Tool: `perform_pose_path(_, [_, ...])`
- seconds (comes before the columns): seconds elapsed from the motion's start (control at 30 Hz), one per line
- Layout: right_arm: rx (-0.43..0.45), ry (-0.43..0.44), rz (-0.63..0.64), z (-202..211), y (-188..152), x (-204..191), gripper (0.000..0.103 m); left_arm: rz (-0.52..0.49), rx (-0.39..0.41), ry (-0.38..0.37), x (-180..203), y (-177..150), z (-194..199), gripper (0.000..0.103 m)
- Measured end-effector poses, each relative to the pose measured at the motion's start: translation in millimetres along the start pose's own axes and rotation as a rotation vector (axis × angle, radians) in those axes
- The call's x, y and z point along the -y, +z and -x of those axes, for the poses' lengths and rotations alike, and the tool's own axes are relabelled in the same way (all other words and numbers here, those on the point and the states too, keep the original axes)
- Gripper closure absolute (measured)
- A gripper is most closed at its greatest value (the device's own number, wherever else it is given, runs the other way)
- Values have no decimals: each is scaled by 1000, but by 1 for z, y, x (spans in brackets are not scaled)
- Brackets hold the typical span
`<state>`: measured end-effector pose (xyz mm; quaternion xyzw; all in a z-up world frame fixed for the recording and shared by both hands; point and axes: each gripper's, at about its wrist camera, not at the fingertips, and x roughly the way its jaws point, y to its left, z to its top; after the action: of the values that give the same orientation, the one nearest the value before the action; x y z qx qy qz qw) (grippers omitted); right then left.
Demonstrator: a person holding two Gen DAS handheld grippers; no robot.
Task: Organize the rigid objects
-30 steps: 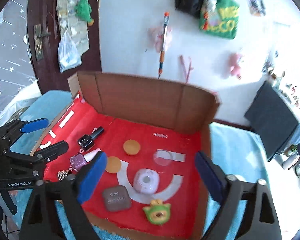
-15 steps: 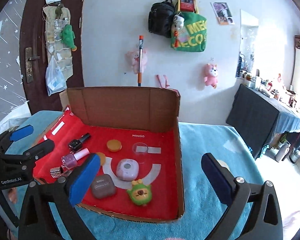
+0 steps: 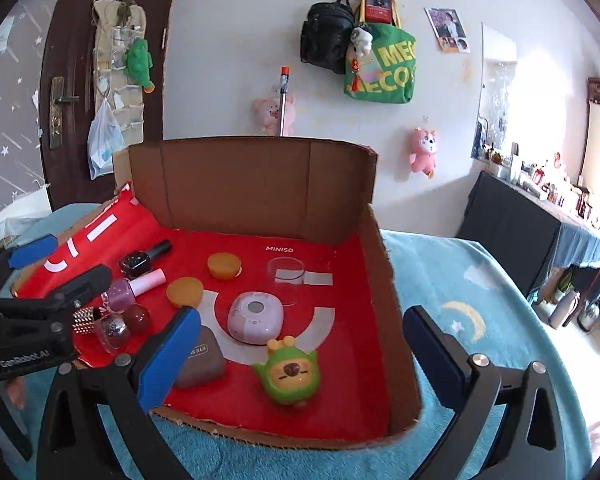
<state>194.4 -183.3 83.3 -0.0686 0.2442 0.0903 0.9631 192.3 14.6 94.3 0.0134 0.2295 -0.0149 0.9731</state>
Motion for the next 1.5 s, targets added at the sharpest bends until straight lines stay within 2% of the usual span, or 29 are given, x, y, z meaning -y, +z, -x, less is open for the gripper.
perform_pose_path(0.27, [5, 21, -4, -12, 0, -6, 0, 20, -12, -3, -5, -3, -5, 5])
perform_pose_path(0.53, [-22, 39, -46, -19, -2, 1, 0, 45, -69, 7, -10, -6, -15, 5])
perform_pose_path(0.9, [-39, 35, -34, -22, -4, -1, 0, 45, -130, 13, -11, -8, -26, 5])
perform_pose_path(1.5, [-49, 34, -33, -23, -4, -1, 0, 48, -145, 10, -13, -8, -29, 5])
